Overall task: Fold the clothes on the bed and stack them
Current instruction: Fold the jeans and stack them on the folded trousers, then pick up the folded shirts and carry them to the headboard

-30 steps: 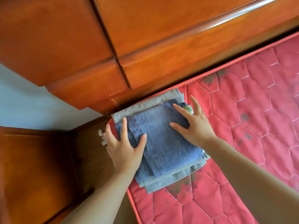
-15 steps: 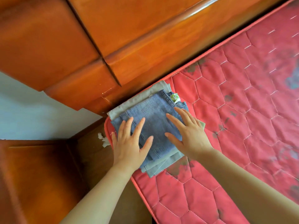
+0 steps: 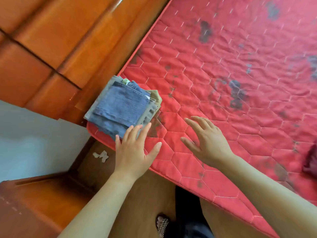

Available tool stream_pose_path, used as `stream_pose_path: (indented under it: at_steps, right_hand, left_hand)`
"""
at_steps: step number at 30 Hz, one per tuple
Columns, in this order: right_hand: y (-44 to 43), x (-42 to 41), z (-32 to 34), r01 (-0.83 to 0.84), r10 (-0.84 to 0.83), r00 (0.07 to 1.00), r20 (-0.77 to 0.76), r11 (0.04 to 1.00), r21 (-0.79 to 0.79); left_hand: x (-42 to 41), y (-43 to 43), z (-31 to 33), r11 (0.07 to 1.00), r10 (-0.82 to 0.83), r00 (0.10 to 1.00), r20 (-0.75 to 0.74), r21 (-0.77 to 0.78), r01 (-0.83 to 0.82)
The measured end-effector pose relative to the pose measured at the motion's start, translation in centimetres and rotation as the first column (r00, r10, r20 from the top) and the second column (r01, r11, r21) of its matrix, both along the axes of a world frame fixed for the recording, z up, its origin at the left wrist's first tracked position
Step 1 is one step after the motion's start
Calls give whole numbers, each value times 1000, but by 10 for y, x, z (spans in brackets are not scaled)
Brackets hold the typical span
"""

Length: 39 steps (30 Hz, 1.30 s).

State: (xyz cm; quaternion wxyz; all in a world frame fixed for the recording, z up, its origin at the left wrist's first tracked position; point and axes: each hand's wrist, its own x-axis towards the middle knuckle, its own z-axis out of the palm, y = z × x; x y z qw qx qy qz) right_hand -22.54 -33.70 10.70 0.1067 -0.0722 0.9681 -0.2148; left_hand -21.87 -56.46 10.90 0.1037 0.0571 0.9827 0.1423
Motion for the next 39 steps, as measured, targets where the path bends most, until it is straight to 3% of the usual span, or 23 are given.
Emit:
stream_pose_path:
  at_steps: [10, 19, 26, 32, 39]
  right_hand:
    - [216, 156, 45, 407, -406, 911, -67, 913, 1]
    - [438, 270, 26, 667, -667, 744, -37, 745, 3]
    - [559, 289, -14, 769, -769, 639, -19, 639, -22]
    - [607, 272, -84, 849, -854, 518, 48, 506, -152]
    - [636, 250, -197, 940, -923, 342, 178, 339, -47]
  left_hand:
    - [63, 220, 44, 932, -348, 937, 22, 112, 344]
    - [122, 505, 10, 840, -522, 852, 32, 193, 507]
    - [144, 630, -25, 837, -501, 864, 47, 278, 471]
    - [117, 670, -94, 937, -308, 948, 75, 195, 289]
    - [100, 704, -190, 990, -72, 985, 159, 130, 52]
